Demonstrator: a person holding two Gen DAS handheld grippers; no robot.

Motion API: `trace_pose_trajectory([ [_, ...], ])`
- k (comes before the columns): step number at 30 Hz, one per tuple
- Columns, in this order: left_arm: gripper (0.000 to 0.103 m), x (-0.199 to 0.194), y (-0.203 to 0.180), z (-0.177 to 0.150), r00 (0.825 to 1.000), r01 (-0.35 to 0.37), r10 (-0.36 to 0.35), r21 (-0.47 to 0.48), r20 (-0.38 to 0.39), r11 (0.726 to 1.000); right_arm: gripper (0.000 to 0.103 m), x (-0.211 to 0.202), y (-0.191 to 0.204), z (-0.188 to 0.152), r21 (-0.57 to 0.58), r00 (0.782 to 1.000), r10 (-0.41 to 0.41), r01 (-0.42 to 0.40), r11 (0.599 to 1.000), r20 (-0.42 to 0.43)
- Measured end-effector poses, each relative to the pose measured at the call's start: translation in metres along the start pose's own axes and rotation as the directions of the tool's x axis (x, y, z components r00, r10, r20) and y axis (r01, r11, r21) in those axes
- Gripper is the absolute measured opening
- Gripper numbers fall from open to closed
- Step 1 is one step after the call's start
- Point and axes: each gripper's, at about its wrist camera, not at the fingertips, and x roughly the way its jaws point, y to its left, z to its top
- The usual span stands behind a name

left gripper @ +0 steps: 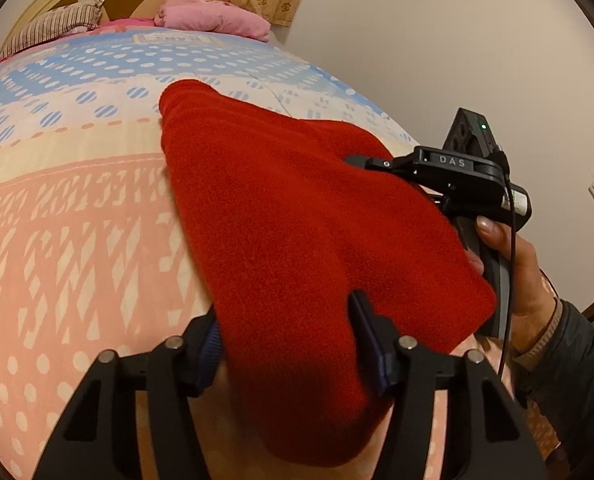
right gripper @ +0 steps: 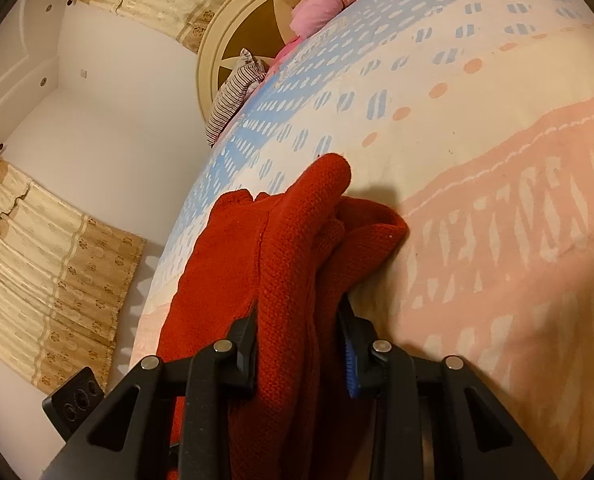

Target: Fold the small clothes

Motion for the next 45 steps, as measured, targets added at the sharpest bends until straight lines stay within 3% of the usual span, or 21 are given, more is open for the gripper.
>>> trace_pose_trajectory([
  [6, 0.047, -0.008, -0.005, -0.002, 1.000, -0.025, 0.025, 0.024, 0.005, 0.999, 0.029, -0.006, 0.012, -0.006, -0.037, 0.999, -0.044, 0.045, 0.998, 0.026],
  [11, 0.044, -0.017, -0.010, -0.005, 0.999, -0.053, 0.053, 0.054, 0.003, 0.997, 0.028, -0.017, 0.023, -0.014, -0.033, 0.999, -0.010, 0.012, 0.999, 0.050],
  [33, 0.041, -0.067, -0.014, -0.018, 0.995, -0.083, 0.079, 0.063, 0.058, 0.995, 0.028, -0.037, 0.082, -0.055, -0.097, 0.994, 0.092, -0.086, 0.992, 0.051],
  [45, 0.041, -0.104, -0.004, -0.033, 0.990, -0.110, 0.105, 0.047, 0.096, 0.993, 0.028, -0.023, 0.108, -0.081, -0.097, 0.987, 0.160, -0.158, 0.983, 0.012],
])
